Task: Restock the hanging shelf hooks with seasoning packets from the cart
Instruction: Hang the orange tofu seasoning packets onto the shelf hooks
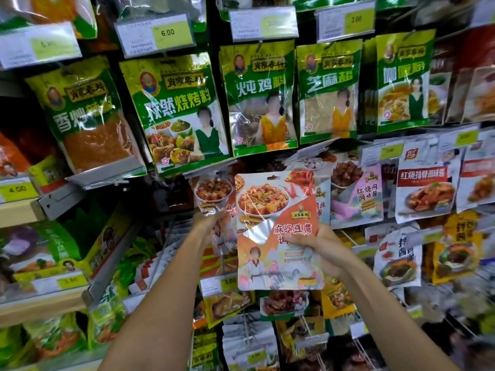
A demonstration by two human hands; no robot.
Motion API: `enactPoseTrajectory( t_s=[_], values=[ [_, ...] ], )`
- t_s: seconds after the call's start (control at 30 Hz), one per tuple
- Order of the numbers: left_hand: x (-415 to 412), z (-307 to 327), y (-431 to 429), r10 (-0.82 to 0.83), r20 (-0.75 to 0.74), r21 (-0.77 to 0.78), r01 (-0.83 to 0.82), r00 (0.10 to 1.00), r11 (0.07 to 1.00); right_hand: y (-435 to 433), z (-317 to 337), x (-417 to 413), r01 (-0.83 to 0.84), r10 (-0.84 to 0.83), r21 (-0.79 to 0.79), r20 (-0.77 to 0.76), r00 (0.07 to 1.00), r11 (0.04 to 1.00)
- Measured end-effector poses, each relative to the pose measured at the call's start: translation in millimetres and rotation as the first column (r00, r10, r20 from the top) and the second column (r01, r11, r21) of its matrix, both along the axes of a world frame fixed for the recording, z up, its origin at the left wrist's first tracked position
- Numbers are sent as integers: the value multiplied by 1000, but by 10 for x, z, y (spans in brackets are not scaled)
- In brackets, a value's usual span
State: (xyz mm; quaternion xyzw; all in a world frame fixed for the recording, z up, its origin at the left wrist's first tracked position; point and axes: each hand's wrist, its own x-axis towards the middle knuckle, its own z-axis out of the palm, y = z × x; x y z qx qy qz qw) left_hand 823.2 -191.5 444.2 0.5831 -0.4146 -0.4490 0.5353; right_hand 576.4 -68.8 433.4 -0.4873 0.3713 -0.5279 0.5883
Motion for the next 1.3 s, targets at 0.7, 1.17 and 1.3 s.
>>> enactPoseTrajectory(
  t_s=[0.7, 1.17, 1.3],
  values=[
    [677, 390, 1519, 204, 782, -316, 92, 589, 944, -261, 115, 733, -123, 126, 34, -108, 986, 992],
    [356, 2394, 1539, 923, 340, -912, 303, 180, 277, -453, 153, 814, -140, 146, 68, -96, 985, 988],
    [351, 2623, 1255, 911, 412, -869, 291, -18, 399, -506, 147, 801, -173, 176, 78, -43, 983, 982]
  ],
)
